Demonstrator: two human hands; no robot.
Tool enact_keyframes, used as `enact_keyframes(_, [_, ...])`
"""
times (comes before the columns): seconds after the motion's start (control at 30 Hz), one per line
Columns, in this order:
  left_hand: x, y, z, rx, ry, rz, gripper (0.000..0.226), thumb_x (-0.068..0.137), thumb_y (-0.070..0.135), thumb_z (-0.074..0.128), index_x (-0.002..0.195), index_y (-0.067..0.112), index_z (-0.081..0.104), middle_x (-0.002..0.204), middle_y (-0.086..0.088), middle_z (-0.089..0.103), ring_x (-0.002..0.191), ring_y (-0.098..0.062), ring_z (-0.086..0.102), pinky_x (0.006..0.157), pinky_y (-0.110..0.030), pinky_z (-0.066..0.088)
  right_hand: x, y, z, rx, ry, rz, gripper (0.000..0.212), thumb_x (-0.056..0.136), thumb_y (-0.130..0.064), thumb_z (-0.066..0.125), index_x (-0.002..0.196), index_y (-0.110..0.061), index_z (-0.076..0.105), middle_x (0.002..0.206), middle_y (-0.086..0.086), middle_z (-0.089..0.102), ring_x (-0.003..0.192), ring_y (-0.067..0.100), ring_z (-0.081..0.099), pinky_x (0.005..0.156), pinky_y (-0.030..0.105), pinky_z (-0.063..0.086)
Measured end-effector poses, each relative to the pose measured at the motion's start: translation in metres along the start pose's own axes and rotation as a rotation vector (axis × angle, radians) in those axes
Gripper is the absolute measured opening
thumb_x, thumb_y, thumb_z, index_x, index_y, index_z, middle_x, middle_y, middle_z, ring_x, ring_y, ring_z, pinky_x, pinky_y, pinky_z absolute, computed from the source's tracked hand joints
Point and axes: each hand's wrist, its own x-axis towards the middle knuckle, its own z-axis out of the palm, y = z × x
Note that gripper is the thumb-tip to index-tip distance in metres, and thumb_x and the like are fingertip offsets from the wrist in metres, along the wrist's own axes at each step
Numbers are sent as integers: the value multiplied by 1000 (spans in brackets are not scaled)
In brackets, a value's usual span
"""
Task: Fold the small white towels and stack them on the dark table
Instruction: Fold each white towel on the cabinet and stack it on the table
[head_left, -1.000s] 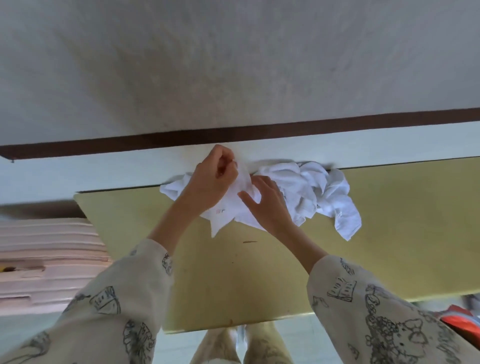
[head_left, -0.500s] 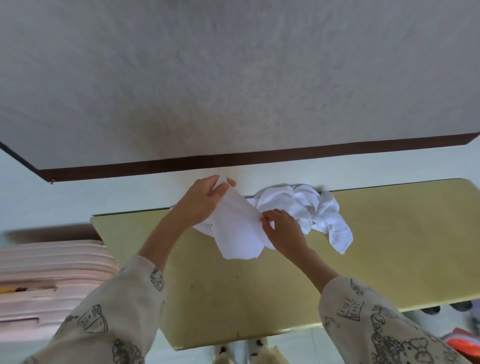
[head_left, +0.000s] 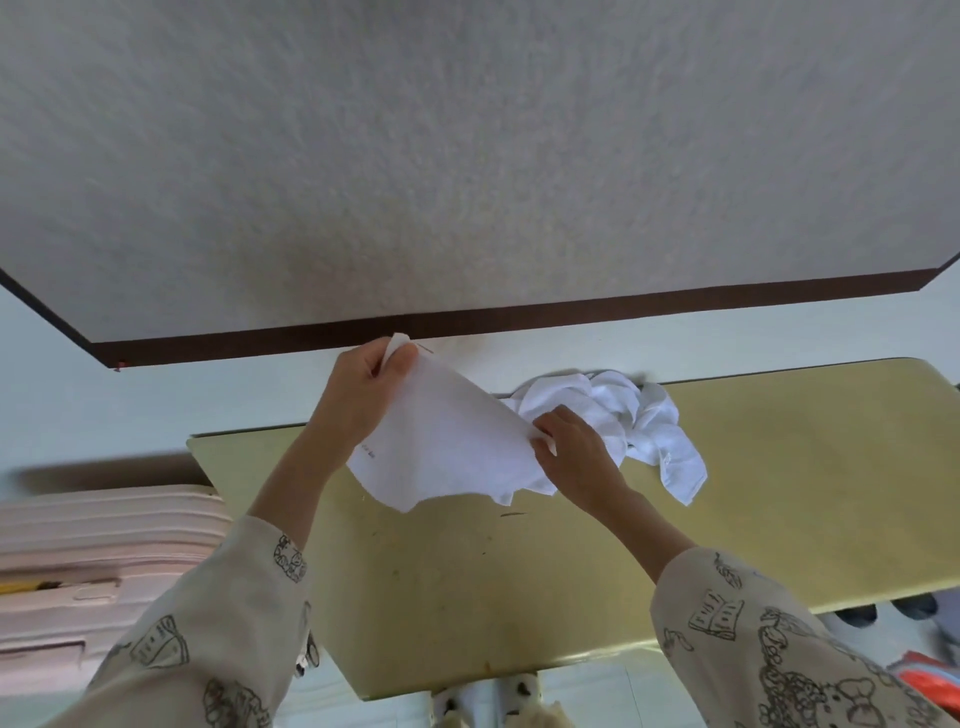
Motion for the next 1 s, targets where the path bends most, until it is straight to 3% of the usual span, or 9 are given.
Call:
enact_keyframes(0.2, [-1,-19,-11,-78,32,-41,18,94,24,50,88,23,67,90,-7,65,83,-19,54,71,-28,42,-8,11,-4,120,61,179,22,92,-20,55,95,-4,69,92,8,63,83,19,58,63,19,34])
enact_keyframes(0.37, [-12,-34,-23,-160,52,-84,11,88,15,60,82,23,64,84,3,66,80,-10,60,78,-21,47,-19,4,-33,461,207,245,6,89,-16,61,89,-14,66,78,-8,62,72,1,55,61,4,39])
enact_keyframes(0.47, [-31,-51,-18,-172,3,-95,9,86,13,62,84,21,65,79,4,67,73,-3,62,74,-14,48,-38,12,-36,519,136,229,7,89,-13,61,84,-17,63,73,-12,61,66,-4,54,58,5,39])
enact_keyframes(0.57, [-58,-89,-1,-70,-103,-168,13,84,10,65,77,21,66,61,13,66,58,6,57,63,-8,44,-68,33,-18,415,-39,249,8,87,-12,62,81,-18,64,68,-12,58,59,-5,52,57,10,36])
enact_keyframes(0.67, [-87,-145,20,32,-245,-346,9,80,16,71,75,8,68,63,2,60,64,-13,53,65,-26,41,-95,62,6,325,-238,306,10,86,-13,64,79,-20,66,71,-13,62,75,7,58,62,7,38])
enact_keyframes(0.73, [-104,-172,34,84,-336,-448,29,80,20,70,82,-8,63,68,-8,53,70,-17,47,69,-31,38,-106,79,24,297,-319,347,7,86,-14,64,85,-15,71,78,-8,65,88,14,62,68,14,38])
enact_keyframes(0.77, [-110,-182,41,88,-355,-489,29,83,18,68,83,-10,62,68,-8,53,71,-17,47,70,-32,39,-108,86,32,288,-341,373,9,87,-14,64,90,-11,72,84,-3,67,93,17,63,70,17,37])
enact_keyframes(0.93, [-116,-195,68,46,-315,-595,20,92,12,54,80,-2,63,72,-10,55,74,-20,52,83,-44,51,-102,106,65,334,-332,477,21,90,-18,59,103,-5,70,108,11,68,108,22,59,78,19,34])
enact_keyframes(1.0, [-107,-201,75,0,-250,-620,20,92,12,54,83,-3,64,75,-10,58,74,-20,55,83,-41,52,-90,112,73,338,-296,494,22,91,-17,59,105,-4,69,110,11,68,108,23,59,74,17,32])
